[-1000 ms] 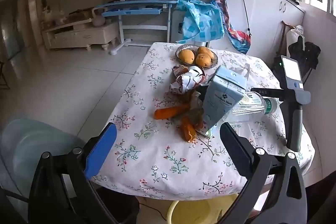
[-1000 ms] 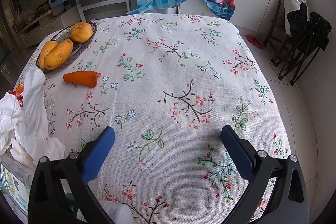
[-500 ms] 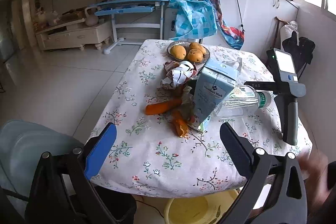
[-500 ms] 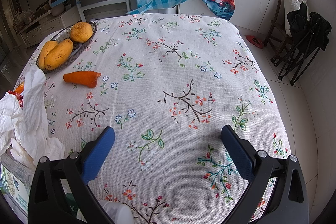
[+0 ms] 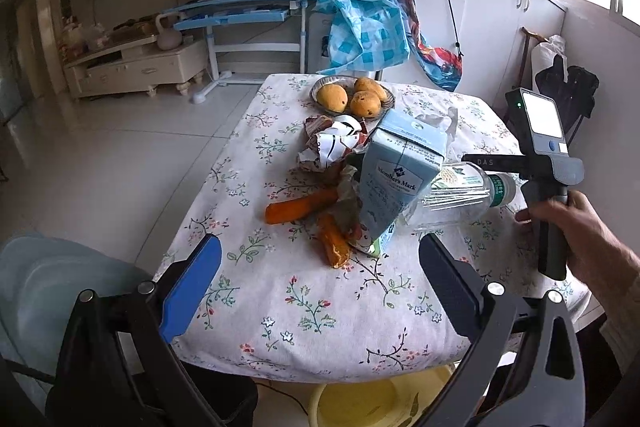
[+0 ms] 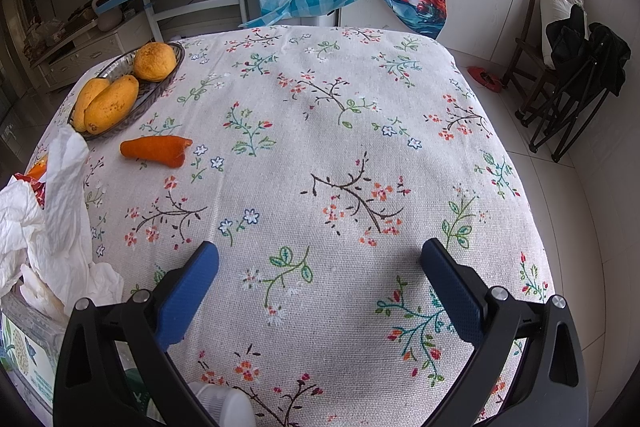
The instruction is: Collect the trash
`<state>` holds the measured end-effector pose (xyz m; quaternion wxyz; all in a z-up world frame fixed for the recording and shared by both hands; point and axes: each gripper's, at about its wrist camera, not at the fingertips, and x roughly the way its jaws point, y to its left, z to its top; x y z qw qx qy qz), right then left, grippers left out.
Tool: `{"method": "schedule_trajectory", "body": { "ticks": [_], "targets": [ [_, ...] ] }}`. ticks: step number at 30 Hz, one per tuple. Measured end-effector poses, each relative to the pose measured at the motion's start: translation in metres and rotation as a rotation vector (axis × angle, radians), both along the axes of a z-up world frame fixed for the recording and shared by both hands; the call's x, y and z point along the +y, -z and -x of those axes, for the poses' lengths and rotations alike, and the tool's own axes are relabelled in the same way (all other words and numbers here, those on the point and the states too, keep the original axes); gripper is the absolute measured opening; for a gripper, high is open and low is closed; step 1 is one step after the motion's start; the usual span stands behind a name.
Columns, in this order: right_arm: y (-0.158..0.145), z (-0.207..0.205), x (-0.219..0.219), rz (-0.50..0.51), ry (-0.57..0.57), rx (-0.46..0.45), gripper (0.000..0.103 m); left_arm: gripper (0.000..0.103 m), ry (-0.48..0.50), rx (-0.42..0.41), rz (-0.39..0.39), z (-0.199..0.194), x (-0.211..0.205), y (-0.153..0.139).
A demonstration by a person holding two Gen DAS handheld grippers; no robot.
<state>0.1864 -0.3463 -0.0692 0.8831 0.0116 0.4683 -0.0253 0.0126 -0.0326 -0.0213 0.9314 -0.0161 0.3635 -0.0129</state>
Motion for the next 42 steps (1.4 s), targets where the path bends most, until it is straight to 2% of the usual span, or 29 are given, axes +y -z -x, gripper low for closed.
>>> {"method": "schedule_trajectory", "body": {
  "ticks": [6, 8, 11, 18, 24, 27, 29, 34, 38, 42],
  "targets": [
    [-0.008, 0.006, -0.007, 0.017, 0.020, 0.019, 0.097, 0.096, 0.006, 0.000, -0.014, 0.000, -0.003, 0.002],
    [-0.019, 0.024, -0.017, 0.038, 0.067, -0.033, 0.097, 0.096, 0.004, -0.010, -0.025, 0.002, -0.003, 0.001],
    [-0.048, 0.061, -0.023, 0.014, 0.098, -0.132, 0.097, 0.096, 0.005, -0.020, -0.029, 0.006, -0.003, 0.000],
    [-0.115, 0.172, -0.003, 0.019, -0.049, -0.412, 0.097, 0.096, -0.003, -0.057, -0.008, 0.012, 0.000, -0.006],
    [-0.134, 0.217, -0.004, 0.036, -0.089, -0.533, 0.097, 0.096, 0.066, -0.119, -0.040, 0.013, -0.021, -0.028],
    [-0.130, 0.222, 0.000, -0.019, -0.077, -0.555, 0.097, 0.096, 0.111, -0.143, -0.078, 0.008, -0.032, -0.034],
    [-0.126, 0.220, 0.009, 0.003, -0.076, -0.555, 0.097, 0.096, 0.101, -0.151, -0.087, 0.006, -0.035, -0.032],
    [-0.116, 0.215, 0.020, -0.026, -0.111, -0.537, 0.097, 0.096, 0.052, -0.131, -0.060, 0.000, -0.032, -0.023],
    [-0.116, 0.219, 0.022, -0.011, -0.120, -0.545, 0.097, 0.096, 0.054, -0.144, -0.108, 0.003, -0.034, -0.017],
    [-0.118, 0.222, 0.017, -0.019, -0.101, -0.556, 0.097, 0.096, 0.051, -0.127, -0.075, 0.001, -0.030, -0.015]
  ]
}}
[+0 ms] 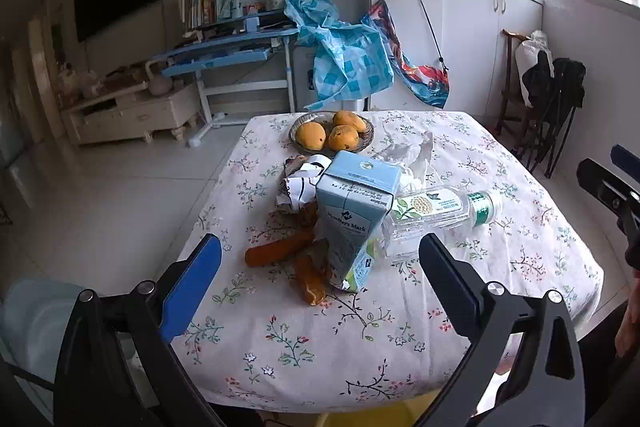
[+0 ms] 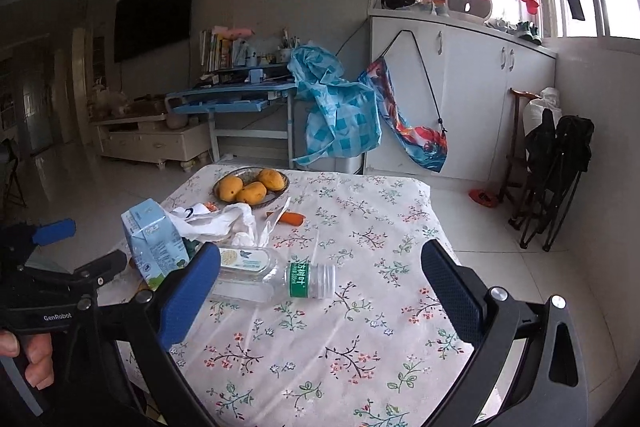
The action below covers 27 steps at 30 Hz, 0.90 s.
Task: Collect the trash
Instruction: 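Move the right tool toward the clear water bottle lying on the table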
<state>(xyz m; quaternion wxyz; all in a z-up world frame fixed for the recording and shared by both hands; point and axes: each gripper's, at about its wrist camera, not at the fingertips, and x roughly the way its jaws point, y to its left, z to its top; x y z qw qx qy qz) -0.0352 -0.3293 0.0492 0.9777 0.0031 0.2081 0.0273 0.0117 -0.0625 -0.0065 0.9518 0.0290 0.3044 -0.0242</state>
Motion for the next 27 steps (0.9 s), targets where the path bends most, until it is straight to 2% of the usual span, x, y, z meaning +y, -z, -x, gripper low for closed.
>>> {"method": "schedule_trajectory", "body": {
  "ticks": [6, 14, 27],
  "targets": [
    [-0.004, 0.002, -0.004, -0.015, 0.018, -0.011, 0.097, 0.096, -0.045, -0.014, 0.055, -0.002, 0.014, -0.003],
    [-0.004, 0.003, 0.002, 0.016, 0.017, -0.012, 0.097, 0.096, -0.062, -0.055, 0.049, 0.004, 0.016, -0.007],
    [-0.004, 0.003, 0.003, 0.023, 0.015, -0.014, 0.097, 0.096, -0.062, -0.060, 0.048, 0.005, 0.016, -0.009]
  ]
}}
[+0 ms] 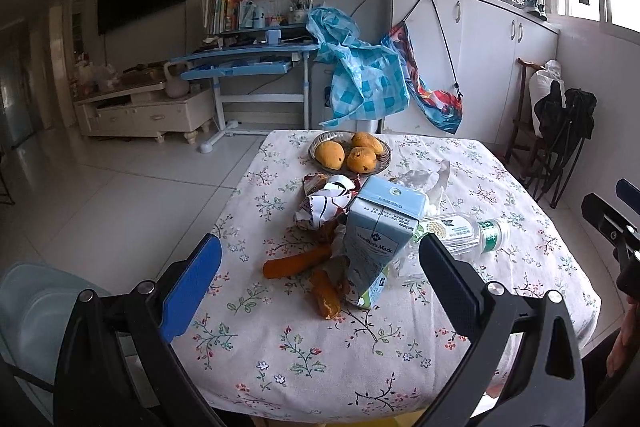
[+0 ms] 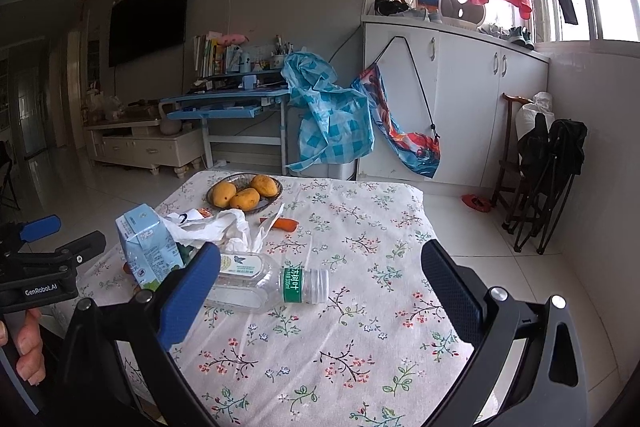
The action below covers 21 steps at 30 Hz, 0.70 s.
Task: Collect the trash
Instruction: 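Move the right tool toward the clear water bottle lying on the table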
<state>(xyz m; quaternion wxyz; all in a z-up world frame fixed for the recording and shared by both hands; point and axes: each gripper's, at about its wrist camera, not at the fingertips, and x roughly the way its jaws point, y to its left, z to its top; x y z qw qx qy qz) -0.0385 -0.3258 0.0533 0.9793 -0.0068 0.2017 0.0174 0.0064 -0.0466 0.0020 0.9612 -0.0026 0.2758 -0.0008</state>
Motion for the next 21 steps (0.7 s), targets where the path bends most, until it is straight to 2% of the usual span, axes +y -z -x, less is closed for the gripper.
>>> {"method": "schedule_trajectory", "body": {
  "ticks": [21],
  "targets": [
    [0.0038, -0.0028, 0.0065, 0.028, -0.027, 0.021, 0.097, 0.096, 0.006, -0.001, -0.012, -0.0004, 0.0021, -0.0036]
  ]
}}
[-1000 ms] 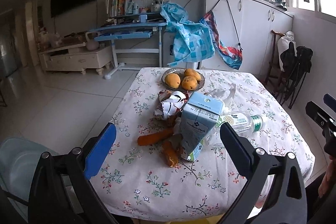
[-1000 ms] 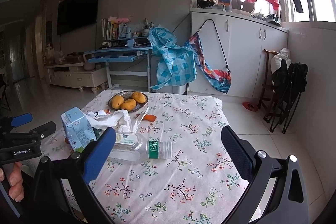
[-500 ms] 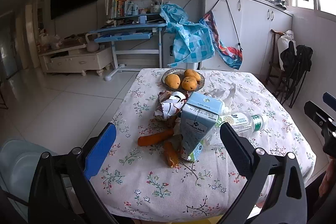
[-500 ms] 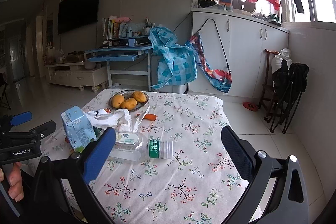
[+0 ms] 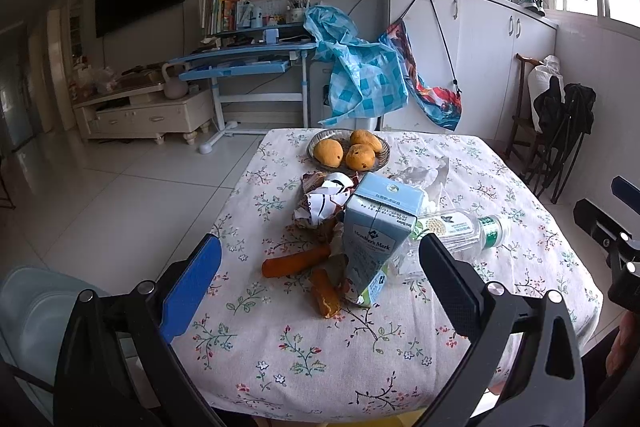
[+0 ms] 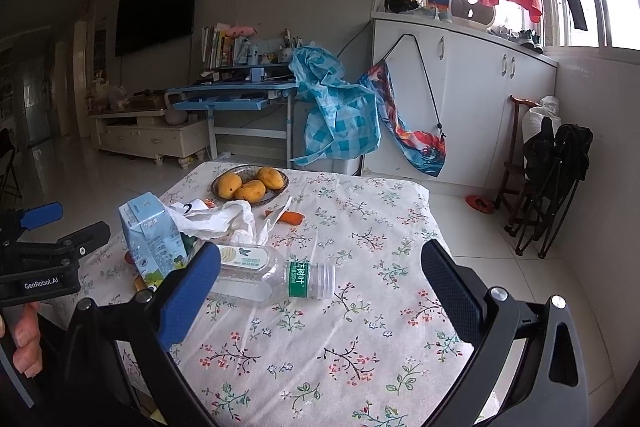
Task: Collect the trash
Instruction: 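Move the right tool toward the clear water bottle lying on the table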
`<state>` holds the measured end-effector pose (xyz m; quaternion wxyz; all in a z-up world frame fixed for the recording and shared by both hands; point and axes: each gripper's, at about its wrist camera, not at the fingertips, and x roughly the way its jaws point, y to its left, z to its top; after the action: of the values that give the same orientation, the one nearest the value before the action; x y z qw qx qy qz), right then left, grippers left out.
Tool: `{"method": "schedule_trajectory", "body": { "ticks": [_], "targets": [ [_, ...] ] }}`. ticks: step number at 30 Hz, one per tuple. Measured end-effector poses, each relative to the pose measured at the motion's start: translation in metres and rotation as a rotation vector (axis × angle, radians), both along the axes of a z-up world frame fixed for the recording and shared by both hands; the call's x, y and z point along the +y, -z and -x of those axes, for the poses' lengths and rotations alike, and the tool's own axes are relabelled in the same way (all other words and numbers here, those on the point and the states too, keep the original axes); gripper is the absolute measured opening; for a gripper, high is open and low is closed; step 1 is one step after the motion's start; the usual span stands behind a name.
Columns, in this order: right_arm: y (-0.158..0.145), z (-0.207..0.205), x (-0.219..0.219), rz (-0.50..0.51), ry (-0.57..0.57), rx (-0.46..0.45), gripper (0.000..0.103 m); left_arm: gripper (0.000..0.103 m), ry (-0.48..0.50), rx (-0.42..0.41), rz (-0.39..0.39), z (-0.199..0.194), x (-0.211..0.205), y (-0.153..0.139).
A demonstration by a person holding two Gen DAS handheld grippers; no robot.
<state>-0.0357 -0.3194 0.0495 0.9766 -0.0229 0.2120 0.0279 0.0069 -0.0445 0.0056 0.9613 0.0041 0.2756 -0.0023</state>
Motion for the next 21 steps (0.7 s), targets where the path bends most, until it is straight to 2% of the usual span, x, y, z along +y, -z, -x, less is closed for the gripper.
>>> {"method": "schedule_trajectory", "body": {
  "ticks": [21],
  "targets": [
    [0.015, -0.012, 0.009, -0.010, -0.082, 0.104, 0.097, 0.096, 0.006, 0.029, -0.011, -0.003, -0.004, 0.011]
  ]
}}
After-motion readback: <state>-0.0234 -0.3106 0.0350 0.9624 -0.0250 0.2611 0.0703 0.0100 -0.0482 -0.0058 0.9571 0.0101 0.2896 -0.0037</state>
